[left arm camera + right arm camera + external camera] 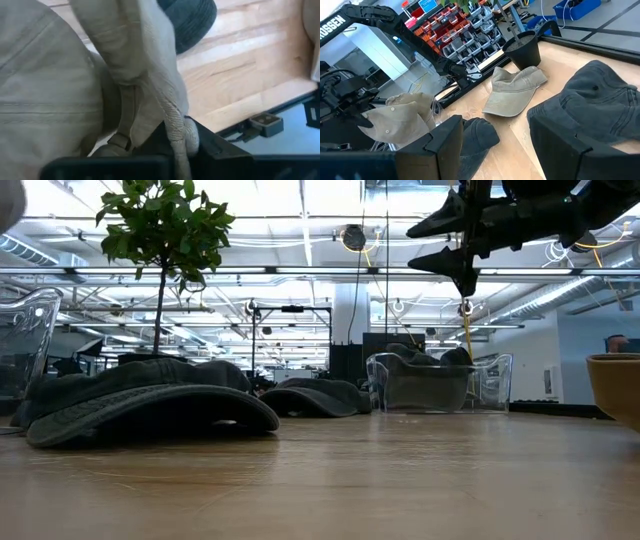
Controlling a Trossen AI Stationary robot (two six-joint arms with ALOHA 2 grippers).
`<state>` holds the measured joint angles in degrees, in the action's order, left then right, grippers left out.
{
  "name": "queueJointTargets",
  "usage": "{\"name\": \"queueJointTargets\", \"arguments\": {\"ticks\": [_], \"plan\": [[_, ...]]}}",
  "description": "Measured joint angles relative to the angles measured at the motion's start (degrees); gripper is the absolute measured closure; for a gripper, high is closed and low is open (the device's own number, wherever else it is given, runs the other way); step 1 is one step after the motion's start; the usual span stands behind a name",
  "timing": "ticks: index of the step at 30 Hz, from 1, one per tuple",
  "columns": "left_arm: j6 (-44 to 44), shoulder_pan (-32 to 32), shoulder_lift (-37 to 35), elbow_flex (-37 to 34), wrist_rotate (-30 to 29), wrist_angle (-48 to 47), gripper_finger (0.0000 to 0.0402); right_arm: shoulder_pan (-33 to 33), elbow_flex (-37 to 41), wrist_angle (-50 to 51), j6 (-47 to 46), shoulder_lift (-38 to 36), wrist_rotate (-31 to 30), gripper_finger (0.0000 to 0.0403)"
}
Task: Pick & Place hat
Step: Put the brown cap into the bottom transparent bin, then put the black cap into the top transparent bin
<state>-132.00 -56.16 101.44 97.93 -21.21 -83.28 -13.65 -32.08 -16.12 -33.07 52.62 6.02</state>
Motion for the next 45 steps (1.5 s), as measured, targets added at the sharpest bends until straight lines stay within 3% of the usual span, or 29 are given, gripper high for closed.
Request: {"name": "queueJointTargets", "arguments": {"ticks": [7,13,22,29,33,37,39,45], "plan": [[1.43,-1.82,-1.04,0.00,1.08,-3.48,0.0243,0.00,0.00,-0.89,-1.73,0.00,0.00,0.0190],[1.16,-3.68,-2.59,-0.09,10.17,-6.80,0.0216,0.35,0.00,-4.16,-2.28,0.00,0.02,0.0190],[-0.37,-4.90,-6.51,-0.09,10.40,-6.72,0.0265,0.96,0.00,-5.50,-2.91,0.00,0.02,0.0190],[1.48,-3.98,-11.20,-0.09,5.93,-6.71,0.0304,1.44,0.00,-5.47,-1.87,0.00,0.04,0.0190],[5.08,-2.42,-14.26,-0.09,-2.47,-6.74,0.0320,1.44,0.00,-5.46,-0.47,0.00,0.17,0.0190],[12.66,1.09,-16.21,-0.07,-19.41,-6.76,0.0342,1.44,0.00,-5.14,1.17,0.00,0.22,0.0190],[17.42,4.06,-16.17,-0.04,-24.62,-6.74,0.0354,1.44,0.00,-5.05,1.41,0.00,0.22,0.0190],[38.98,16.20,-14.11,-0.04,-19.99,1.18,0.0396,1.40,0.00,-4.51,1.66,0.00,3.95,0.0190]]}}
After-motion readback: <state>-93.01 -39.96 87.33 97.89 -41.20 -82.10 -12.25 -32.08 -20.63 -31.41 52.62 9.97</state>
